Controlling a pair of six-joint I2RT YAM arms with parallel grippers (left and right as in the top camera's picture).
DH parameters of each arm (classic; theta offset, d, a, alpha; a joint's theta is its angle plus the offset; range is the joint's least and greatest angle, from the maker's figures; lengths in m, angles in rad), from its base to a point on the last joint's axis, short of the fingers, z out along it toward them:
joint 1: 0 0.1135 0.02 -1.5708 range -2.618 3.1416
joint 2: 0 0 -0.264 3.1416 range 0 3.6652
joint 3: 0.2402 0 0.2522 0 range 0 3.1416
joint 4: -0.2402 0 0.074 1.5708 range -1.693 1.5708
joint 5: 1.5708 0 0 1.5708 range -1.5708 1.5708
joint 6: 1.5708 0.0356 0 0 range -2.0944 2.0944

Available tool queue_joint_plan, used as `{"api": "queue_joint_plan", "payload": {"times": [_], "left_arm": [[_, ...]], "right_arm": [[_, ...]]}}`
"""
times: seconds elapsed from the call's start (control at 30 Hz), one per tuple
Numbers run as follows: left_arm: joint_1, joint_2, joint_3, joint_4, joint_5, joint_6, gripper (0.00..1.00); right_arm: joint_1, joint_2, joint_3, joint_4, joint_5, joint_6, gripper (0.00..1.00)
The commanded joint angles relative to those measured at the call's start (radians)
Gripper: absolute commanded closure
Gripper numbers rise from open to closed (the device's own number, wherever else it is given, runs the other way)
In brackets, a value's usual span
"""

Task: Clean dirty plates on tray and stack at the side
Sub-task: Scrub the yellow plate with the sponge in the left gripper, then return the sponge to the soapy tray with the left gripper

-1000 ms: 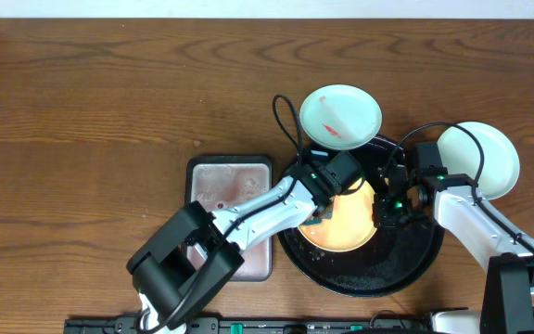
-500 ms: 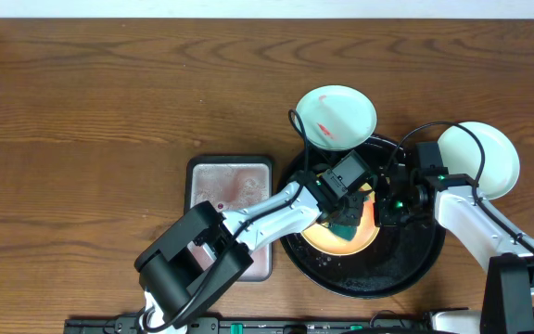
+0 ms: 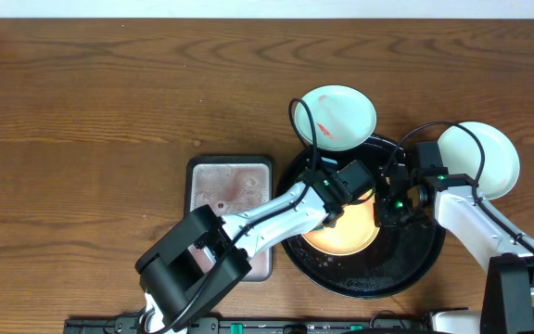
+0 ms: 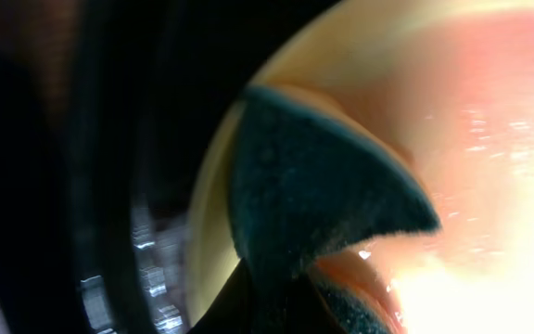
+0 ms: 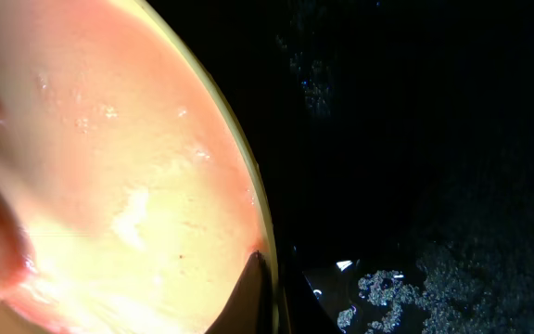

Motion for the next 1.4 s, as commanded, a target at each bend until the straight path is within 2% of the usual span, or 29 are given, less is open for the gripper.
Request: {"api": "queue_joint_plan", "payload": {"times": [0.0,0.33,0.57,0.73,0.83,0.93,1.0,1.23,1.27,1.3,1.37], "left_arm": [[0.018,-0.009,0.055,-0.077,-0.169,0.021,0.92],[0.042,-0.266,0.111,-0.178,-0.107,0.021,0.92],[0.163,-0.400,0.085,-0.343,-0.091,0.021,0.92],[0.281,-0.408,-0.061,-0.304,-0.072,0.021,0.92],[0.343,-0.408,-0.164,-0.225,0.026,0.040,0.92],[0.409,-0.409,-0.231,-0.158,0.169,0.095,0.67],[0.442,-0.410,-0.233,-0.156,0.210,0.100,0.58],[0.497,-0.528,-0.233,-0.154,0.296,0.127,0.43],[0.497,-0.552,-0.233,-0.154,0.303,0.127,0.38],[0.497,-0.615,-0.233,-0.156,0.314,0.126,0.29],[0.497,-0.678,-0.233,-0.158,0.314,0.126,0.23]], "right_arm": [[0.000,0.009,-0.019,-0.010,0.082,-0.028,0.99],[-0.001,0.009,-0.019,0.021,0.103,-0.017,0.99],[0.000,0.009,-0.019,0.082,0.103,-0.009,0.99],[0.000,-0.010,-0.003,0.014,0.103,0.045,0.99],[0.006,-0.066,-0.003,-0.005,0.122,0.059,0.99],[0.030,-0.167,-0.003,-0.017,0.179,0.055,0.99],[0.054,-0.244,-0.003,-0.021,0.218,0.039,0.99],[0.185,-0.497,-0.001,-0.037,0.424,0.035,0.99],[0.204,-0.522,0.000,-0.044,0.462,0.035,0.99],[0.249,-0.565,0.001,-0.061,0.542,0.051,0.99],[0.298,-0.595,0.004,-0.077,0.633,0.074,0.99]]}}
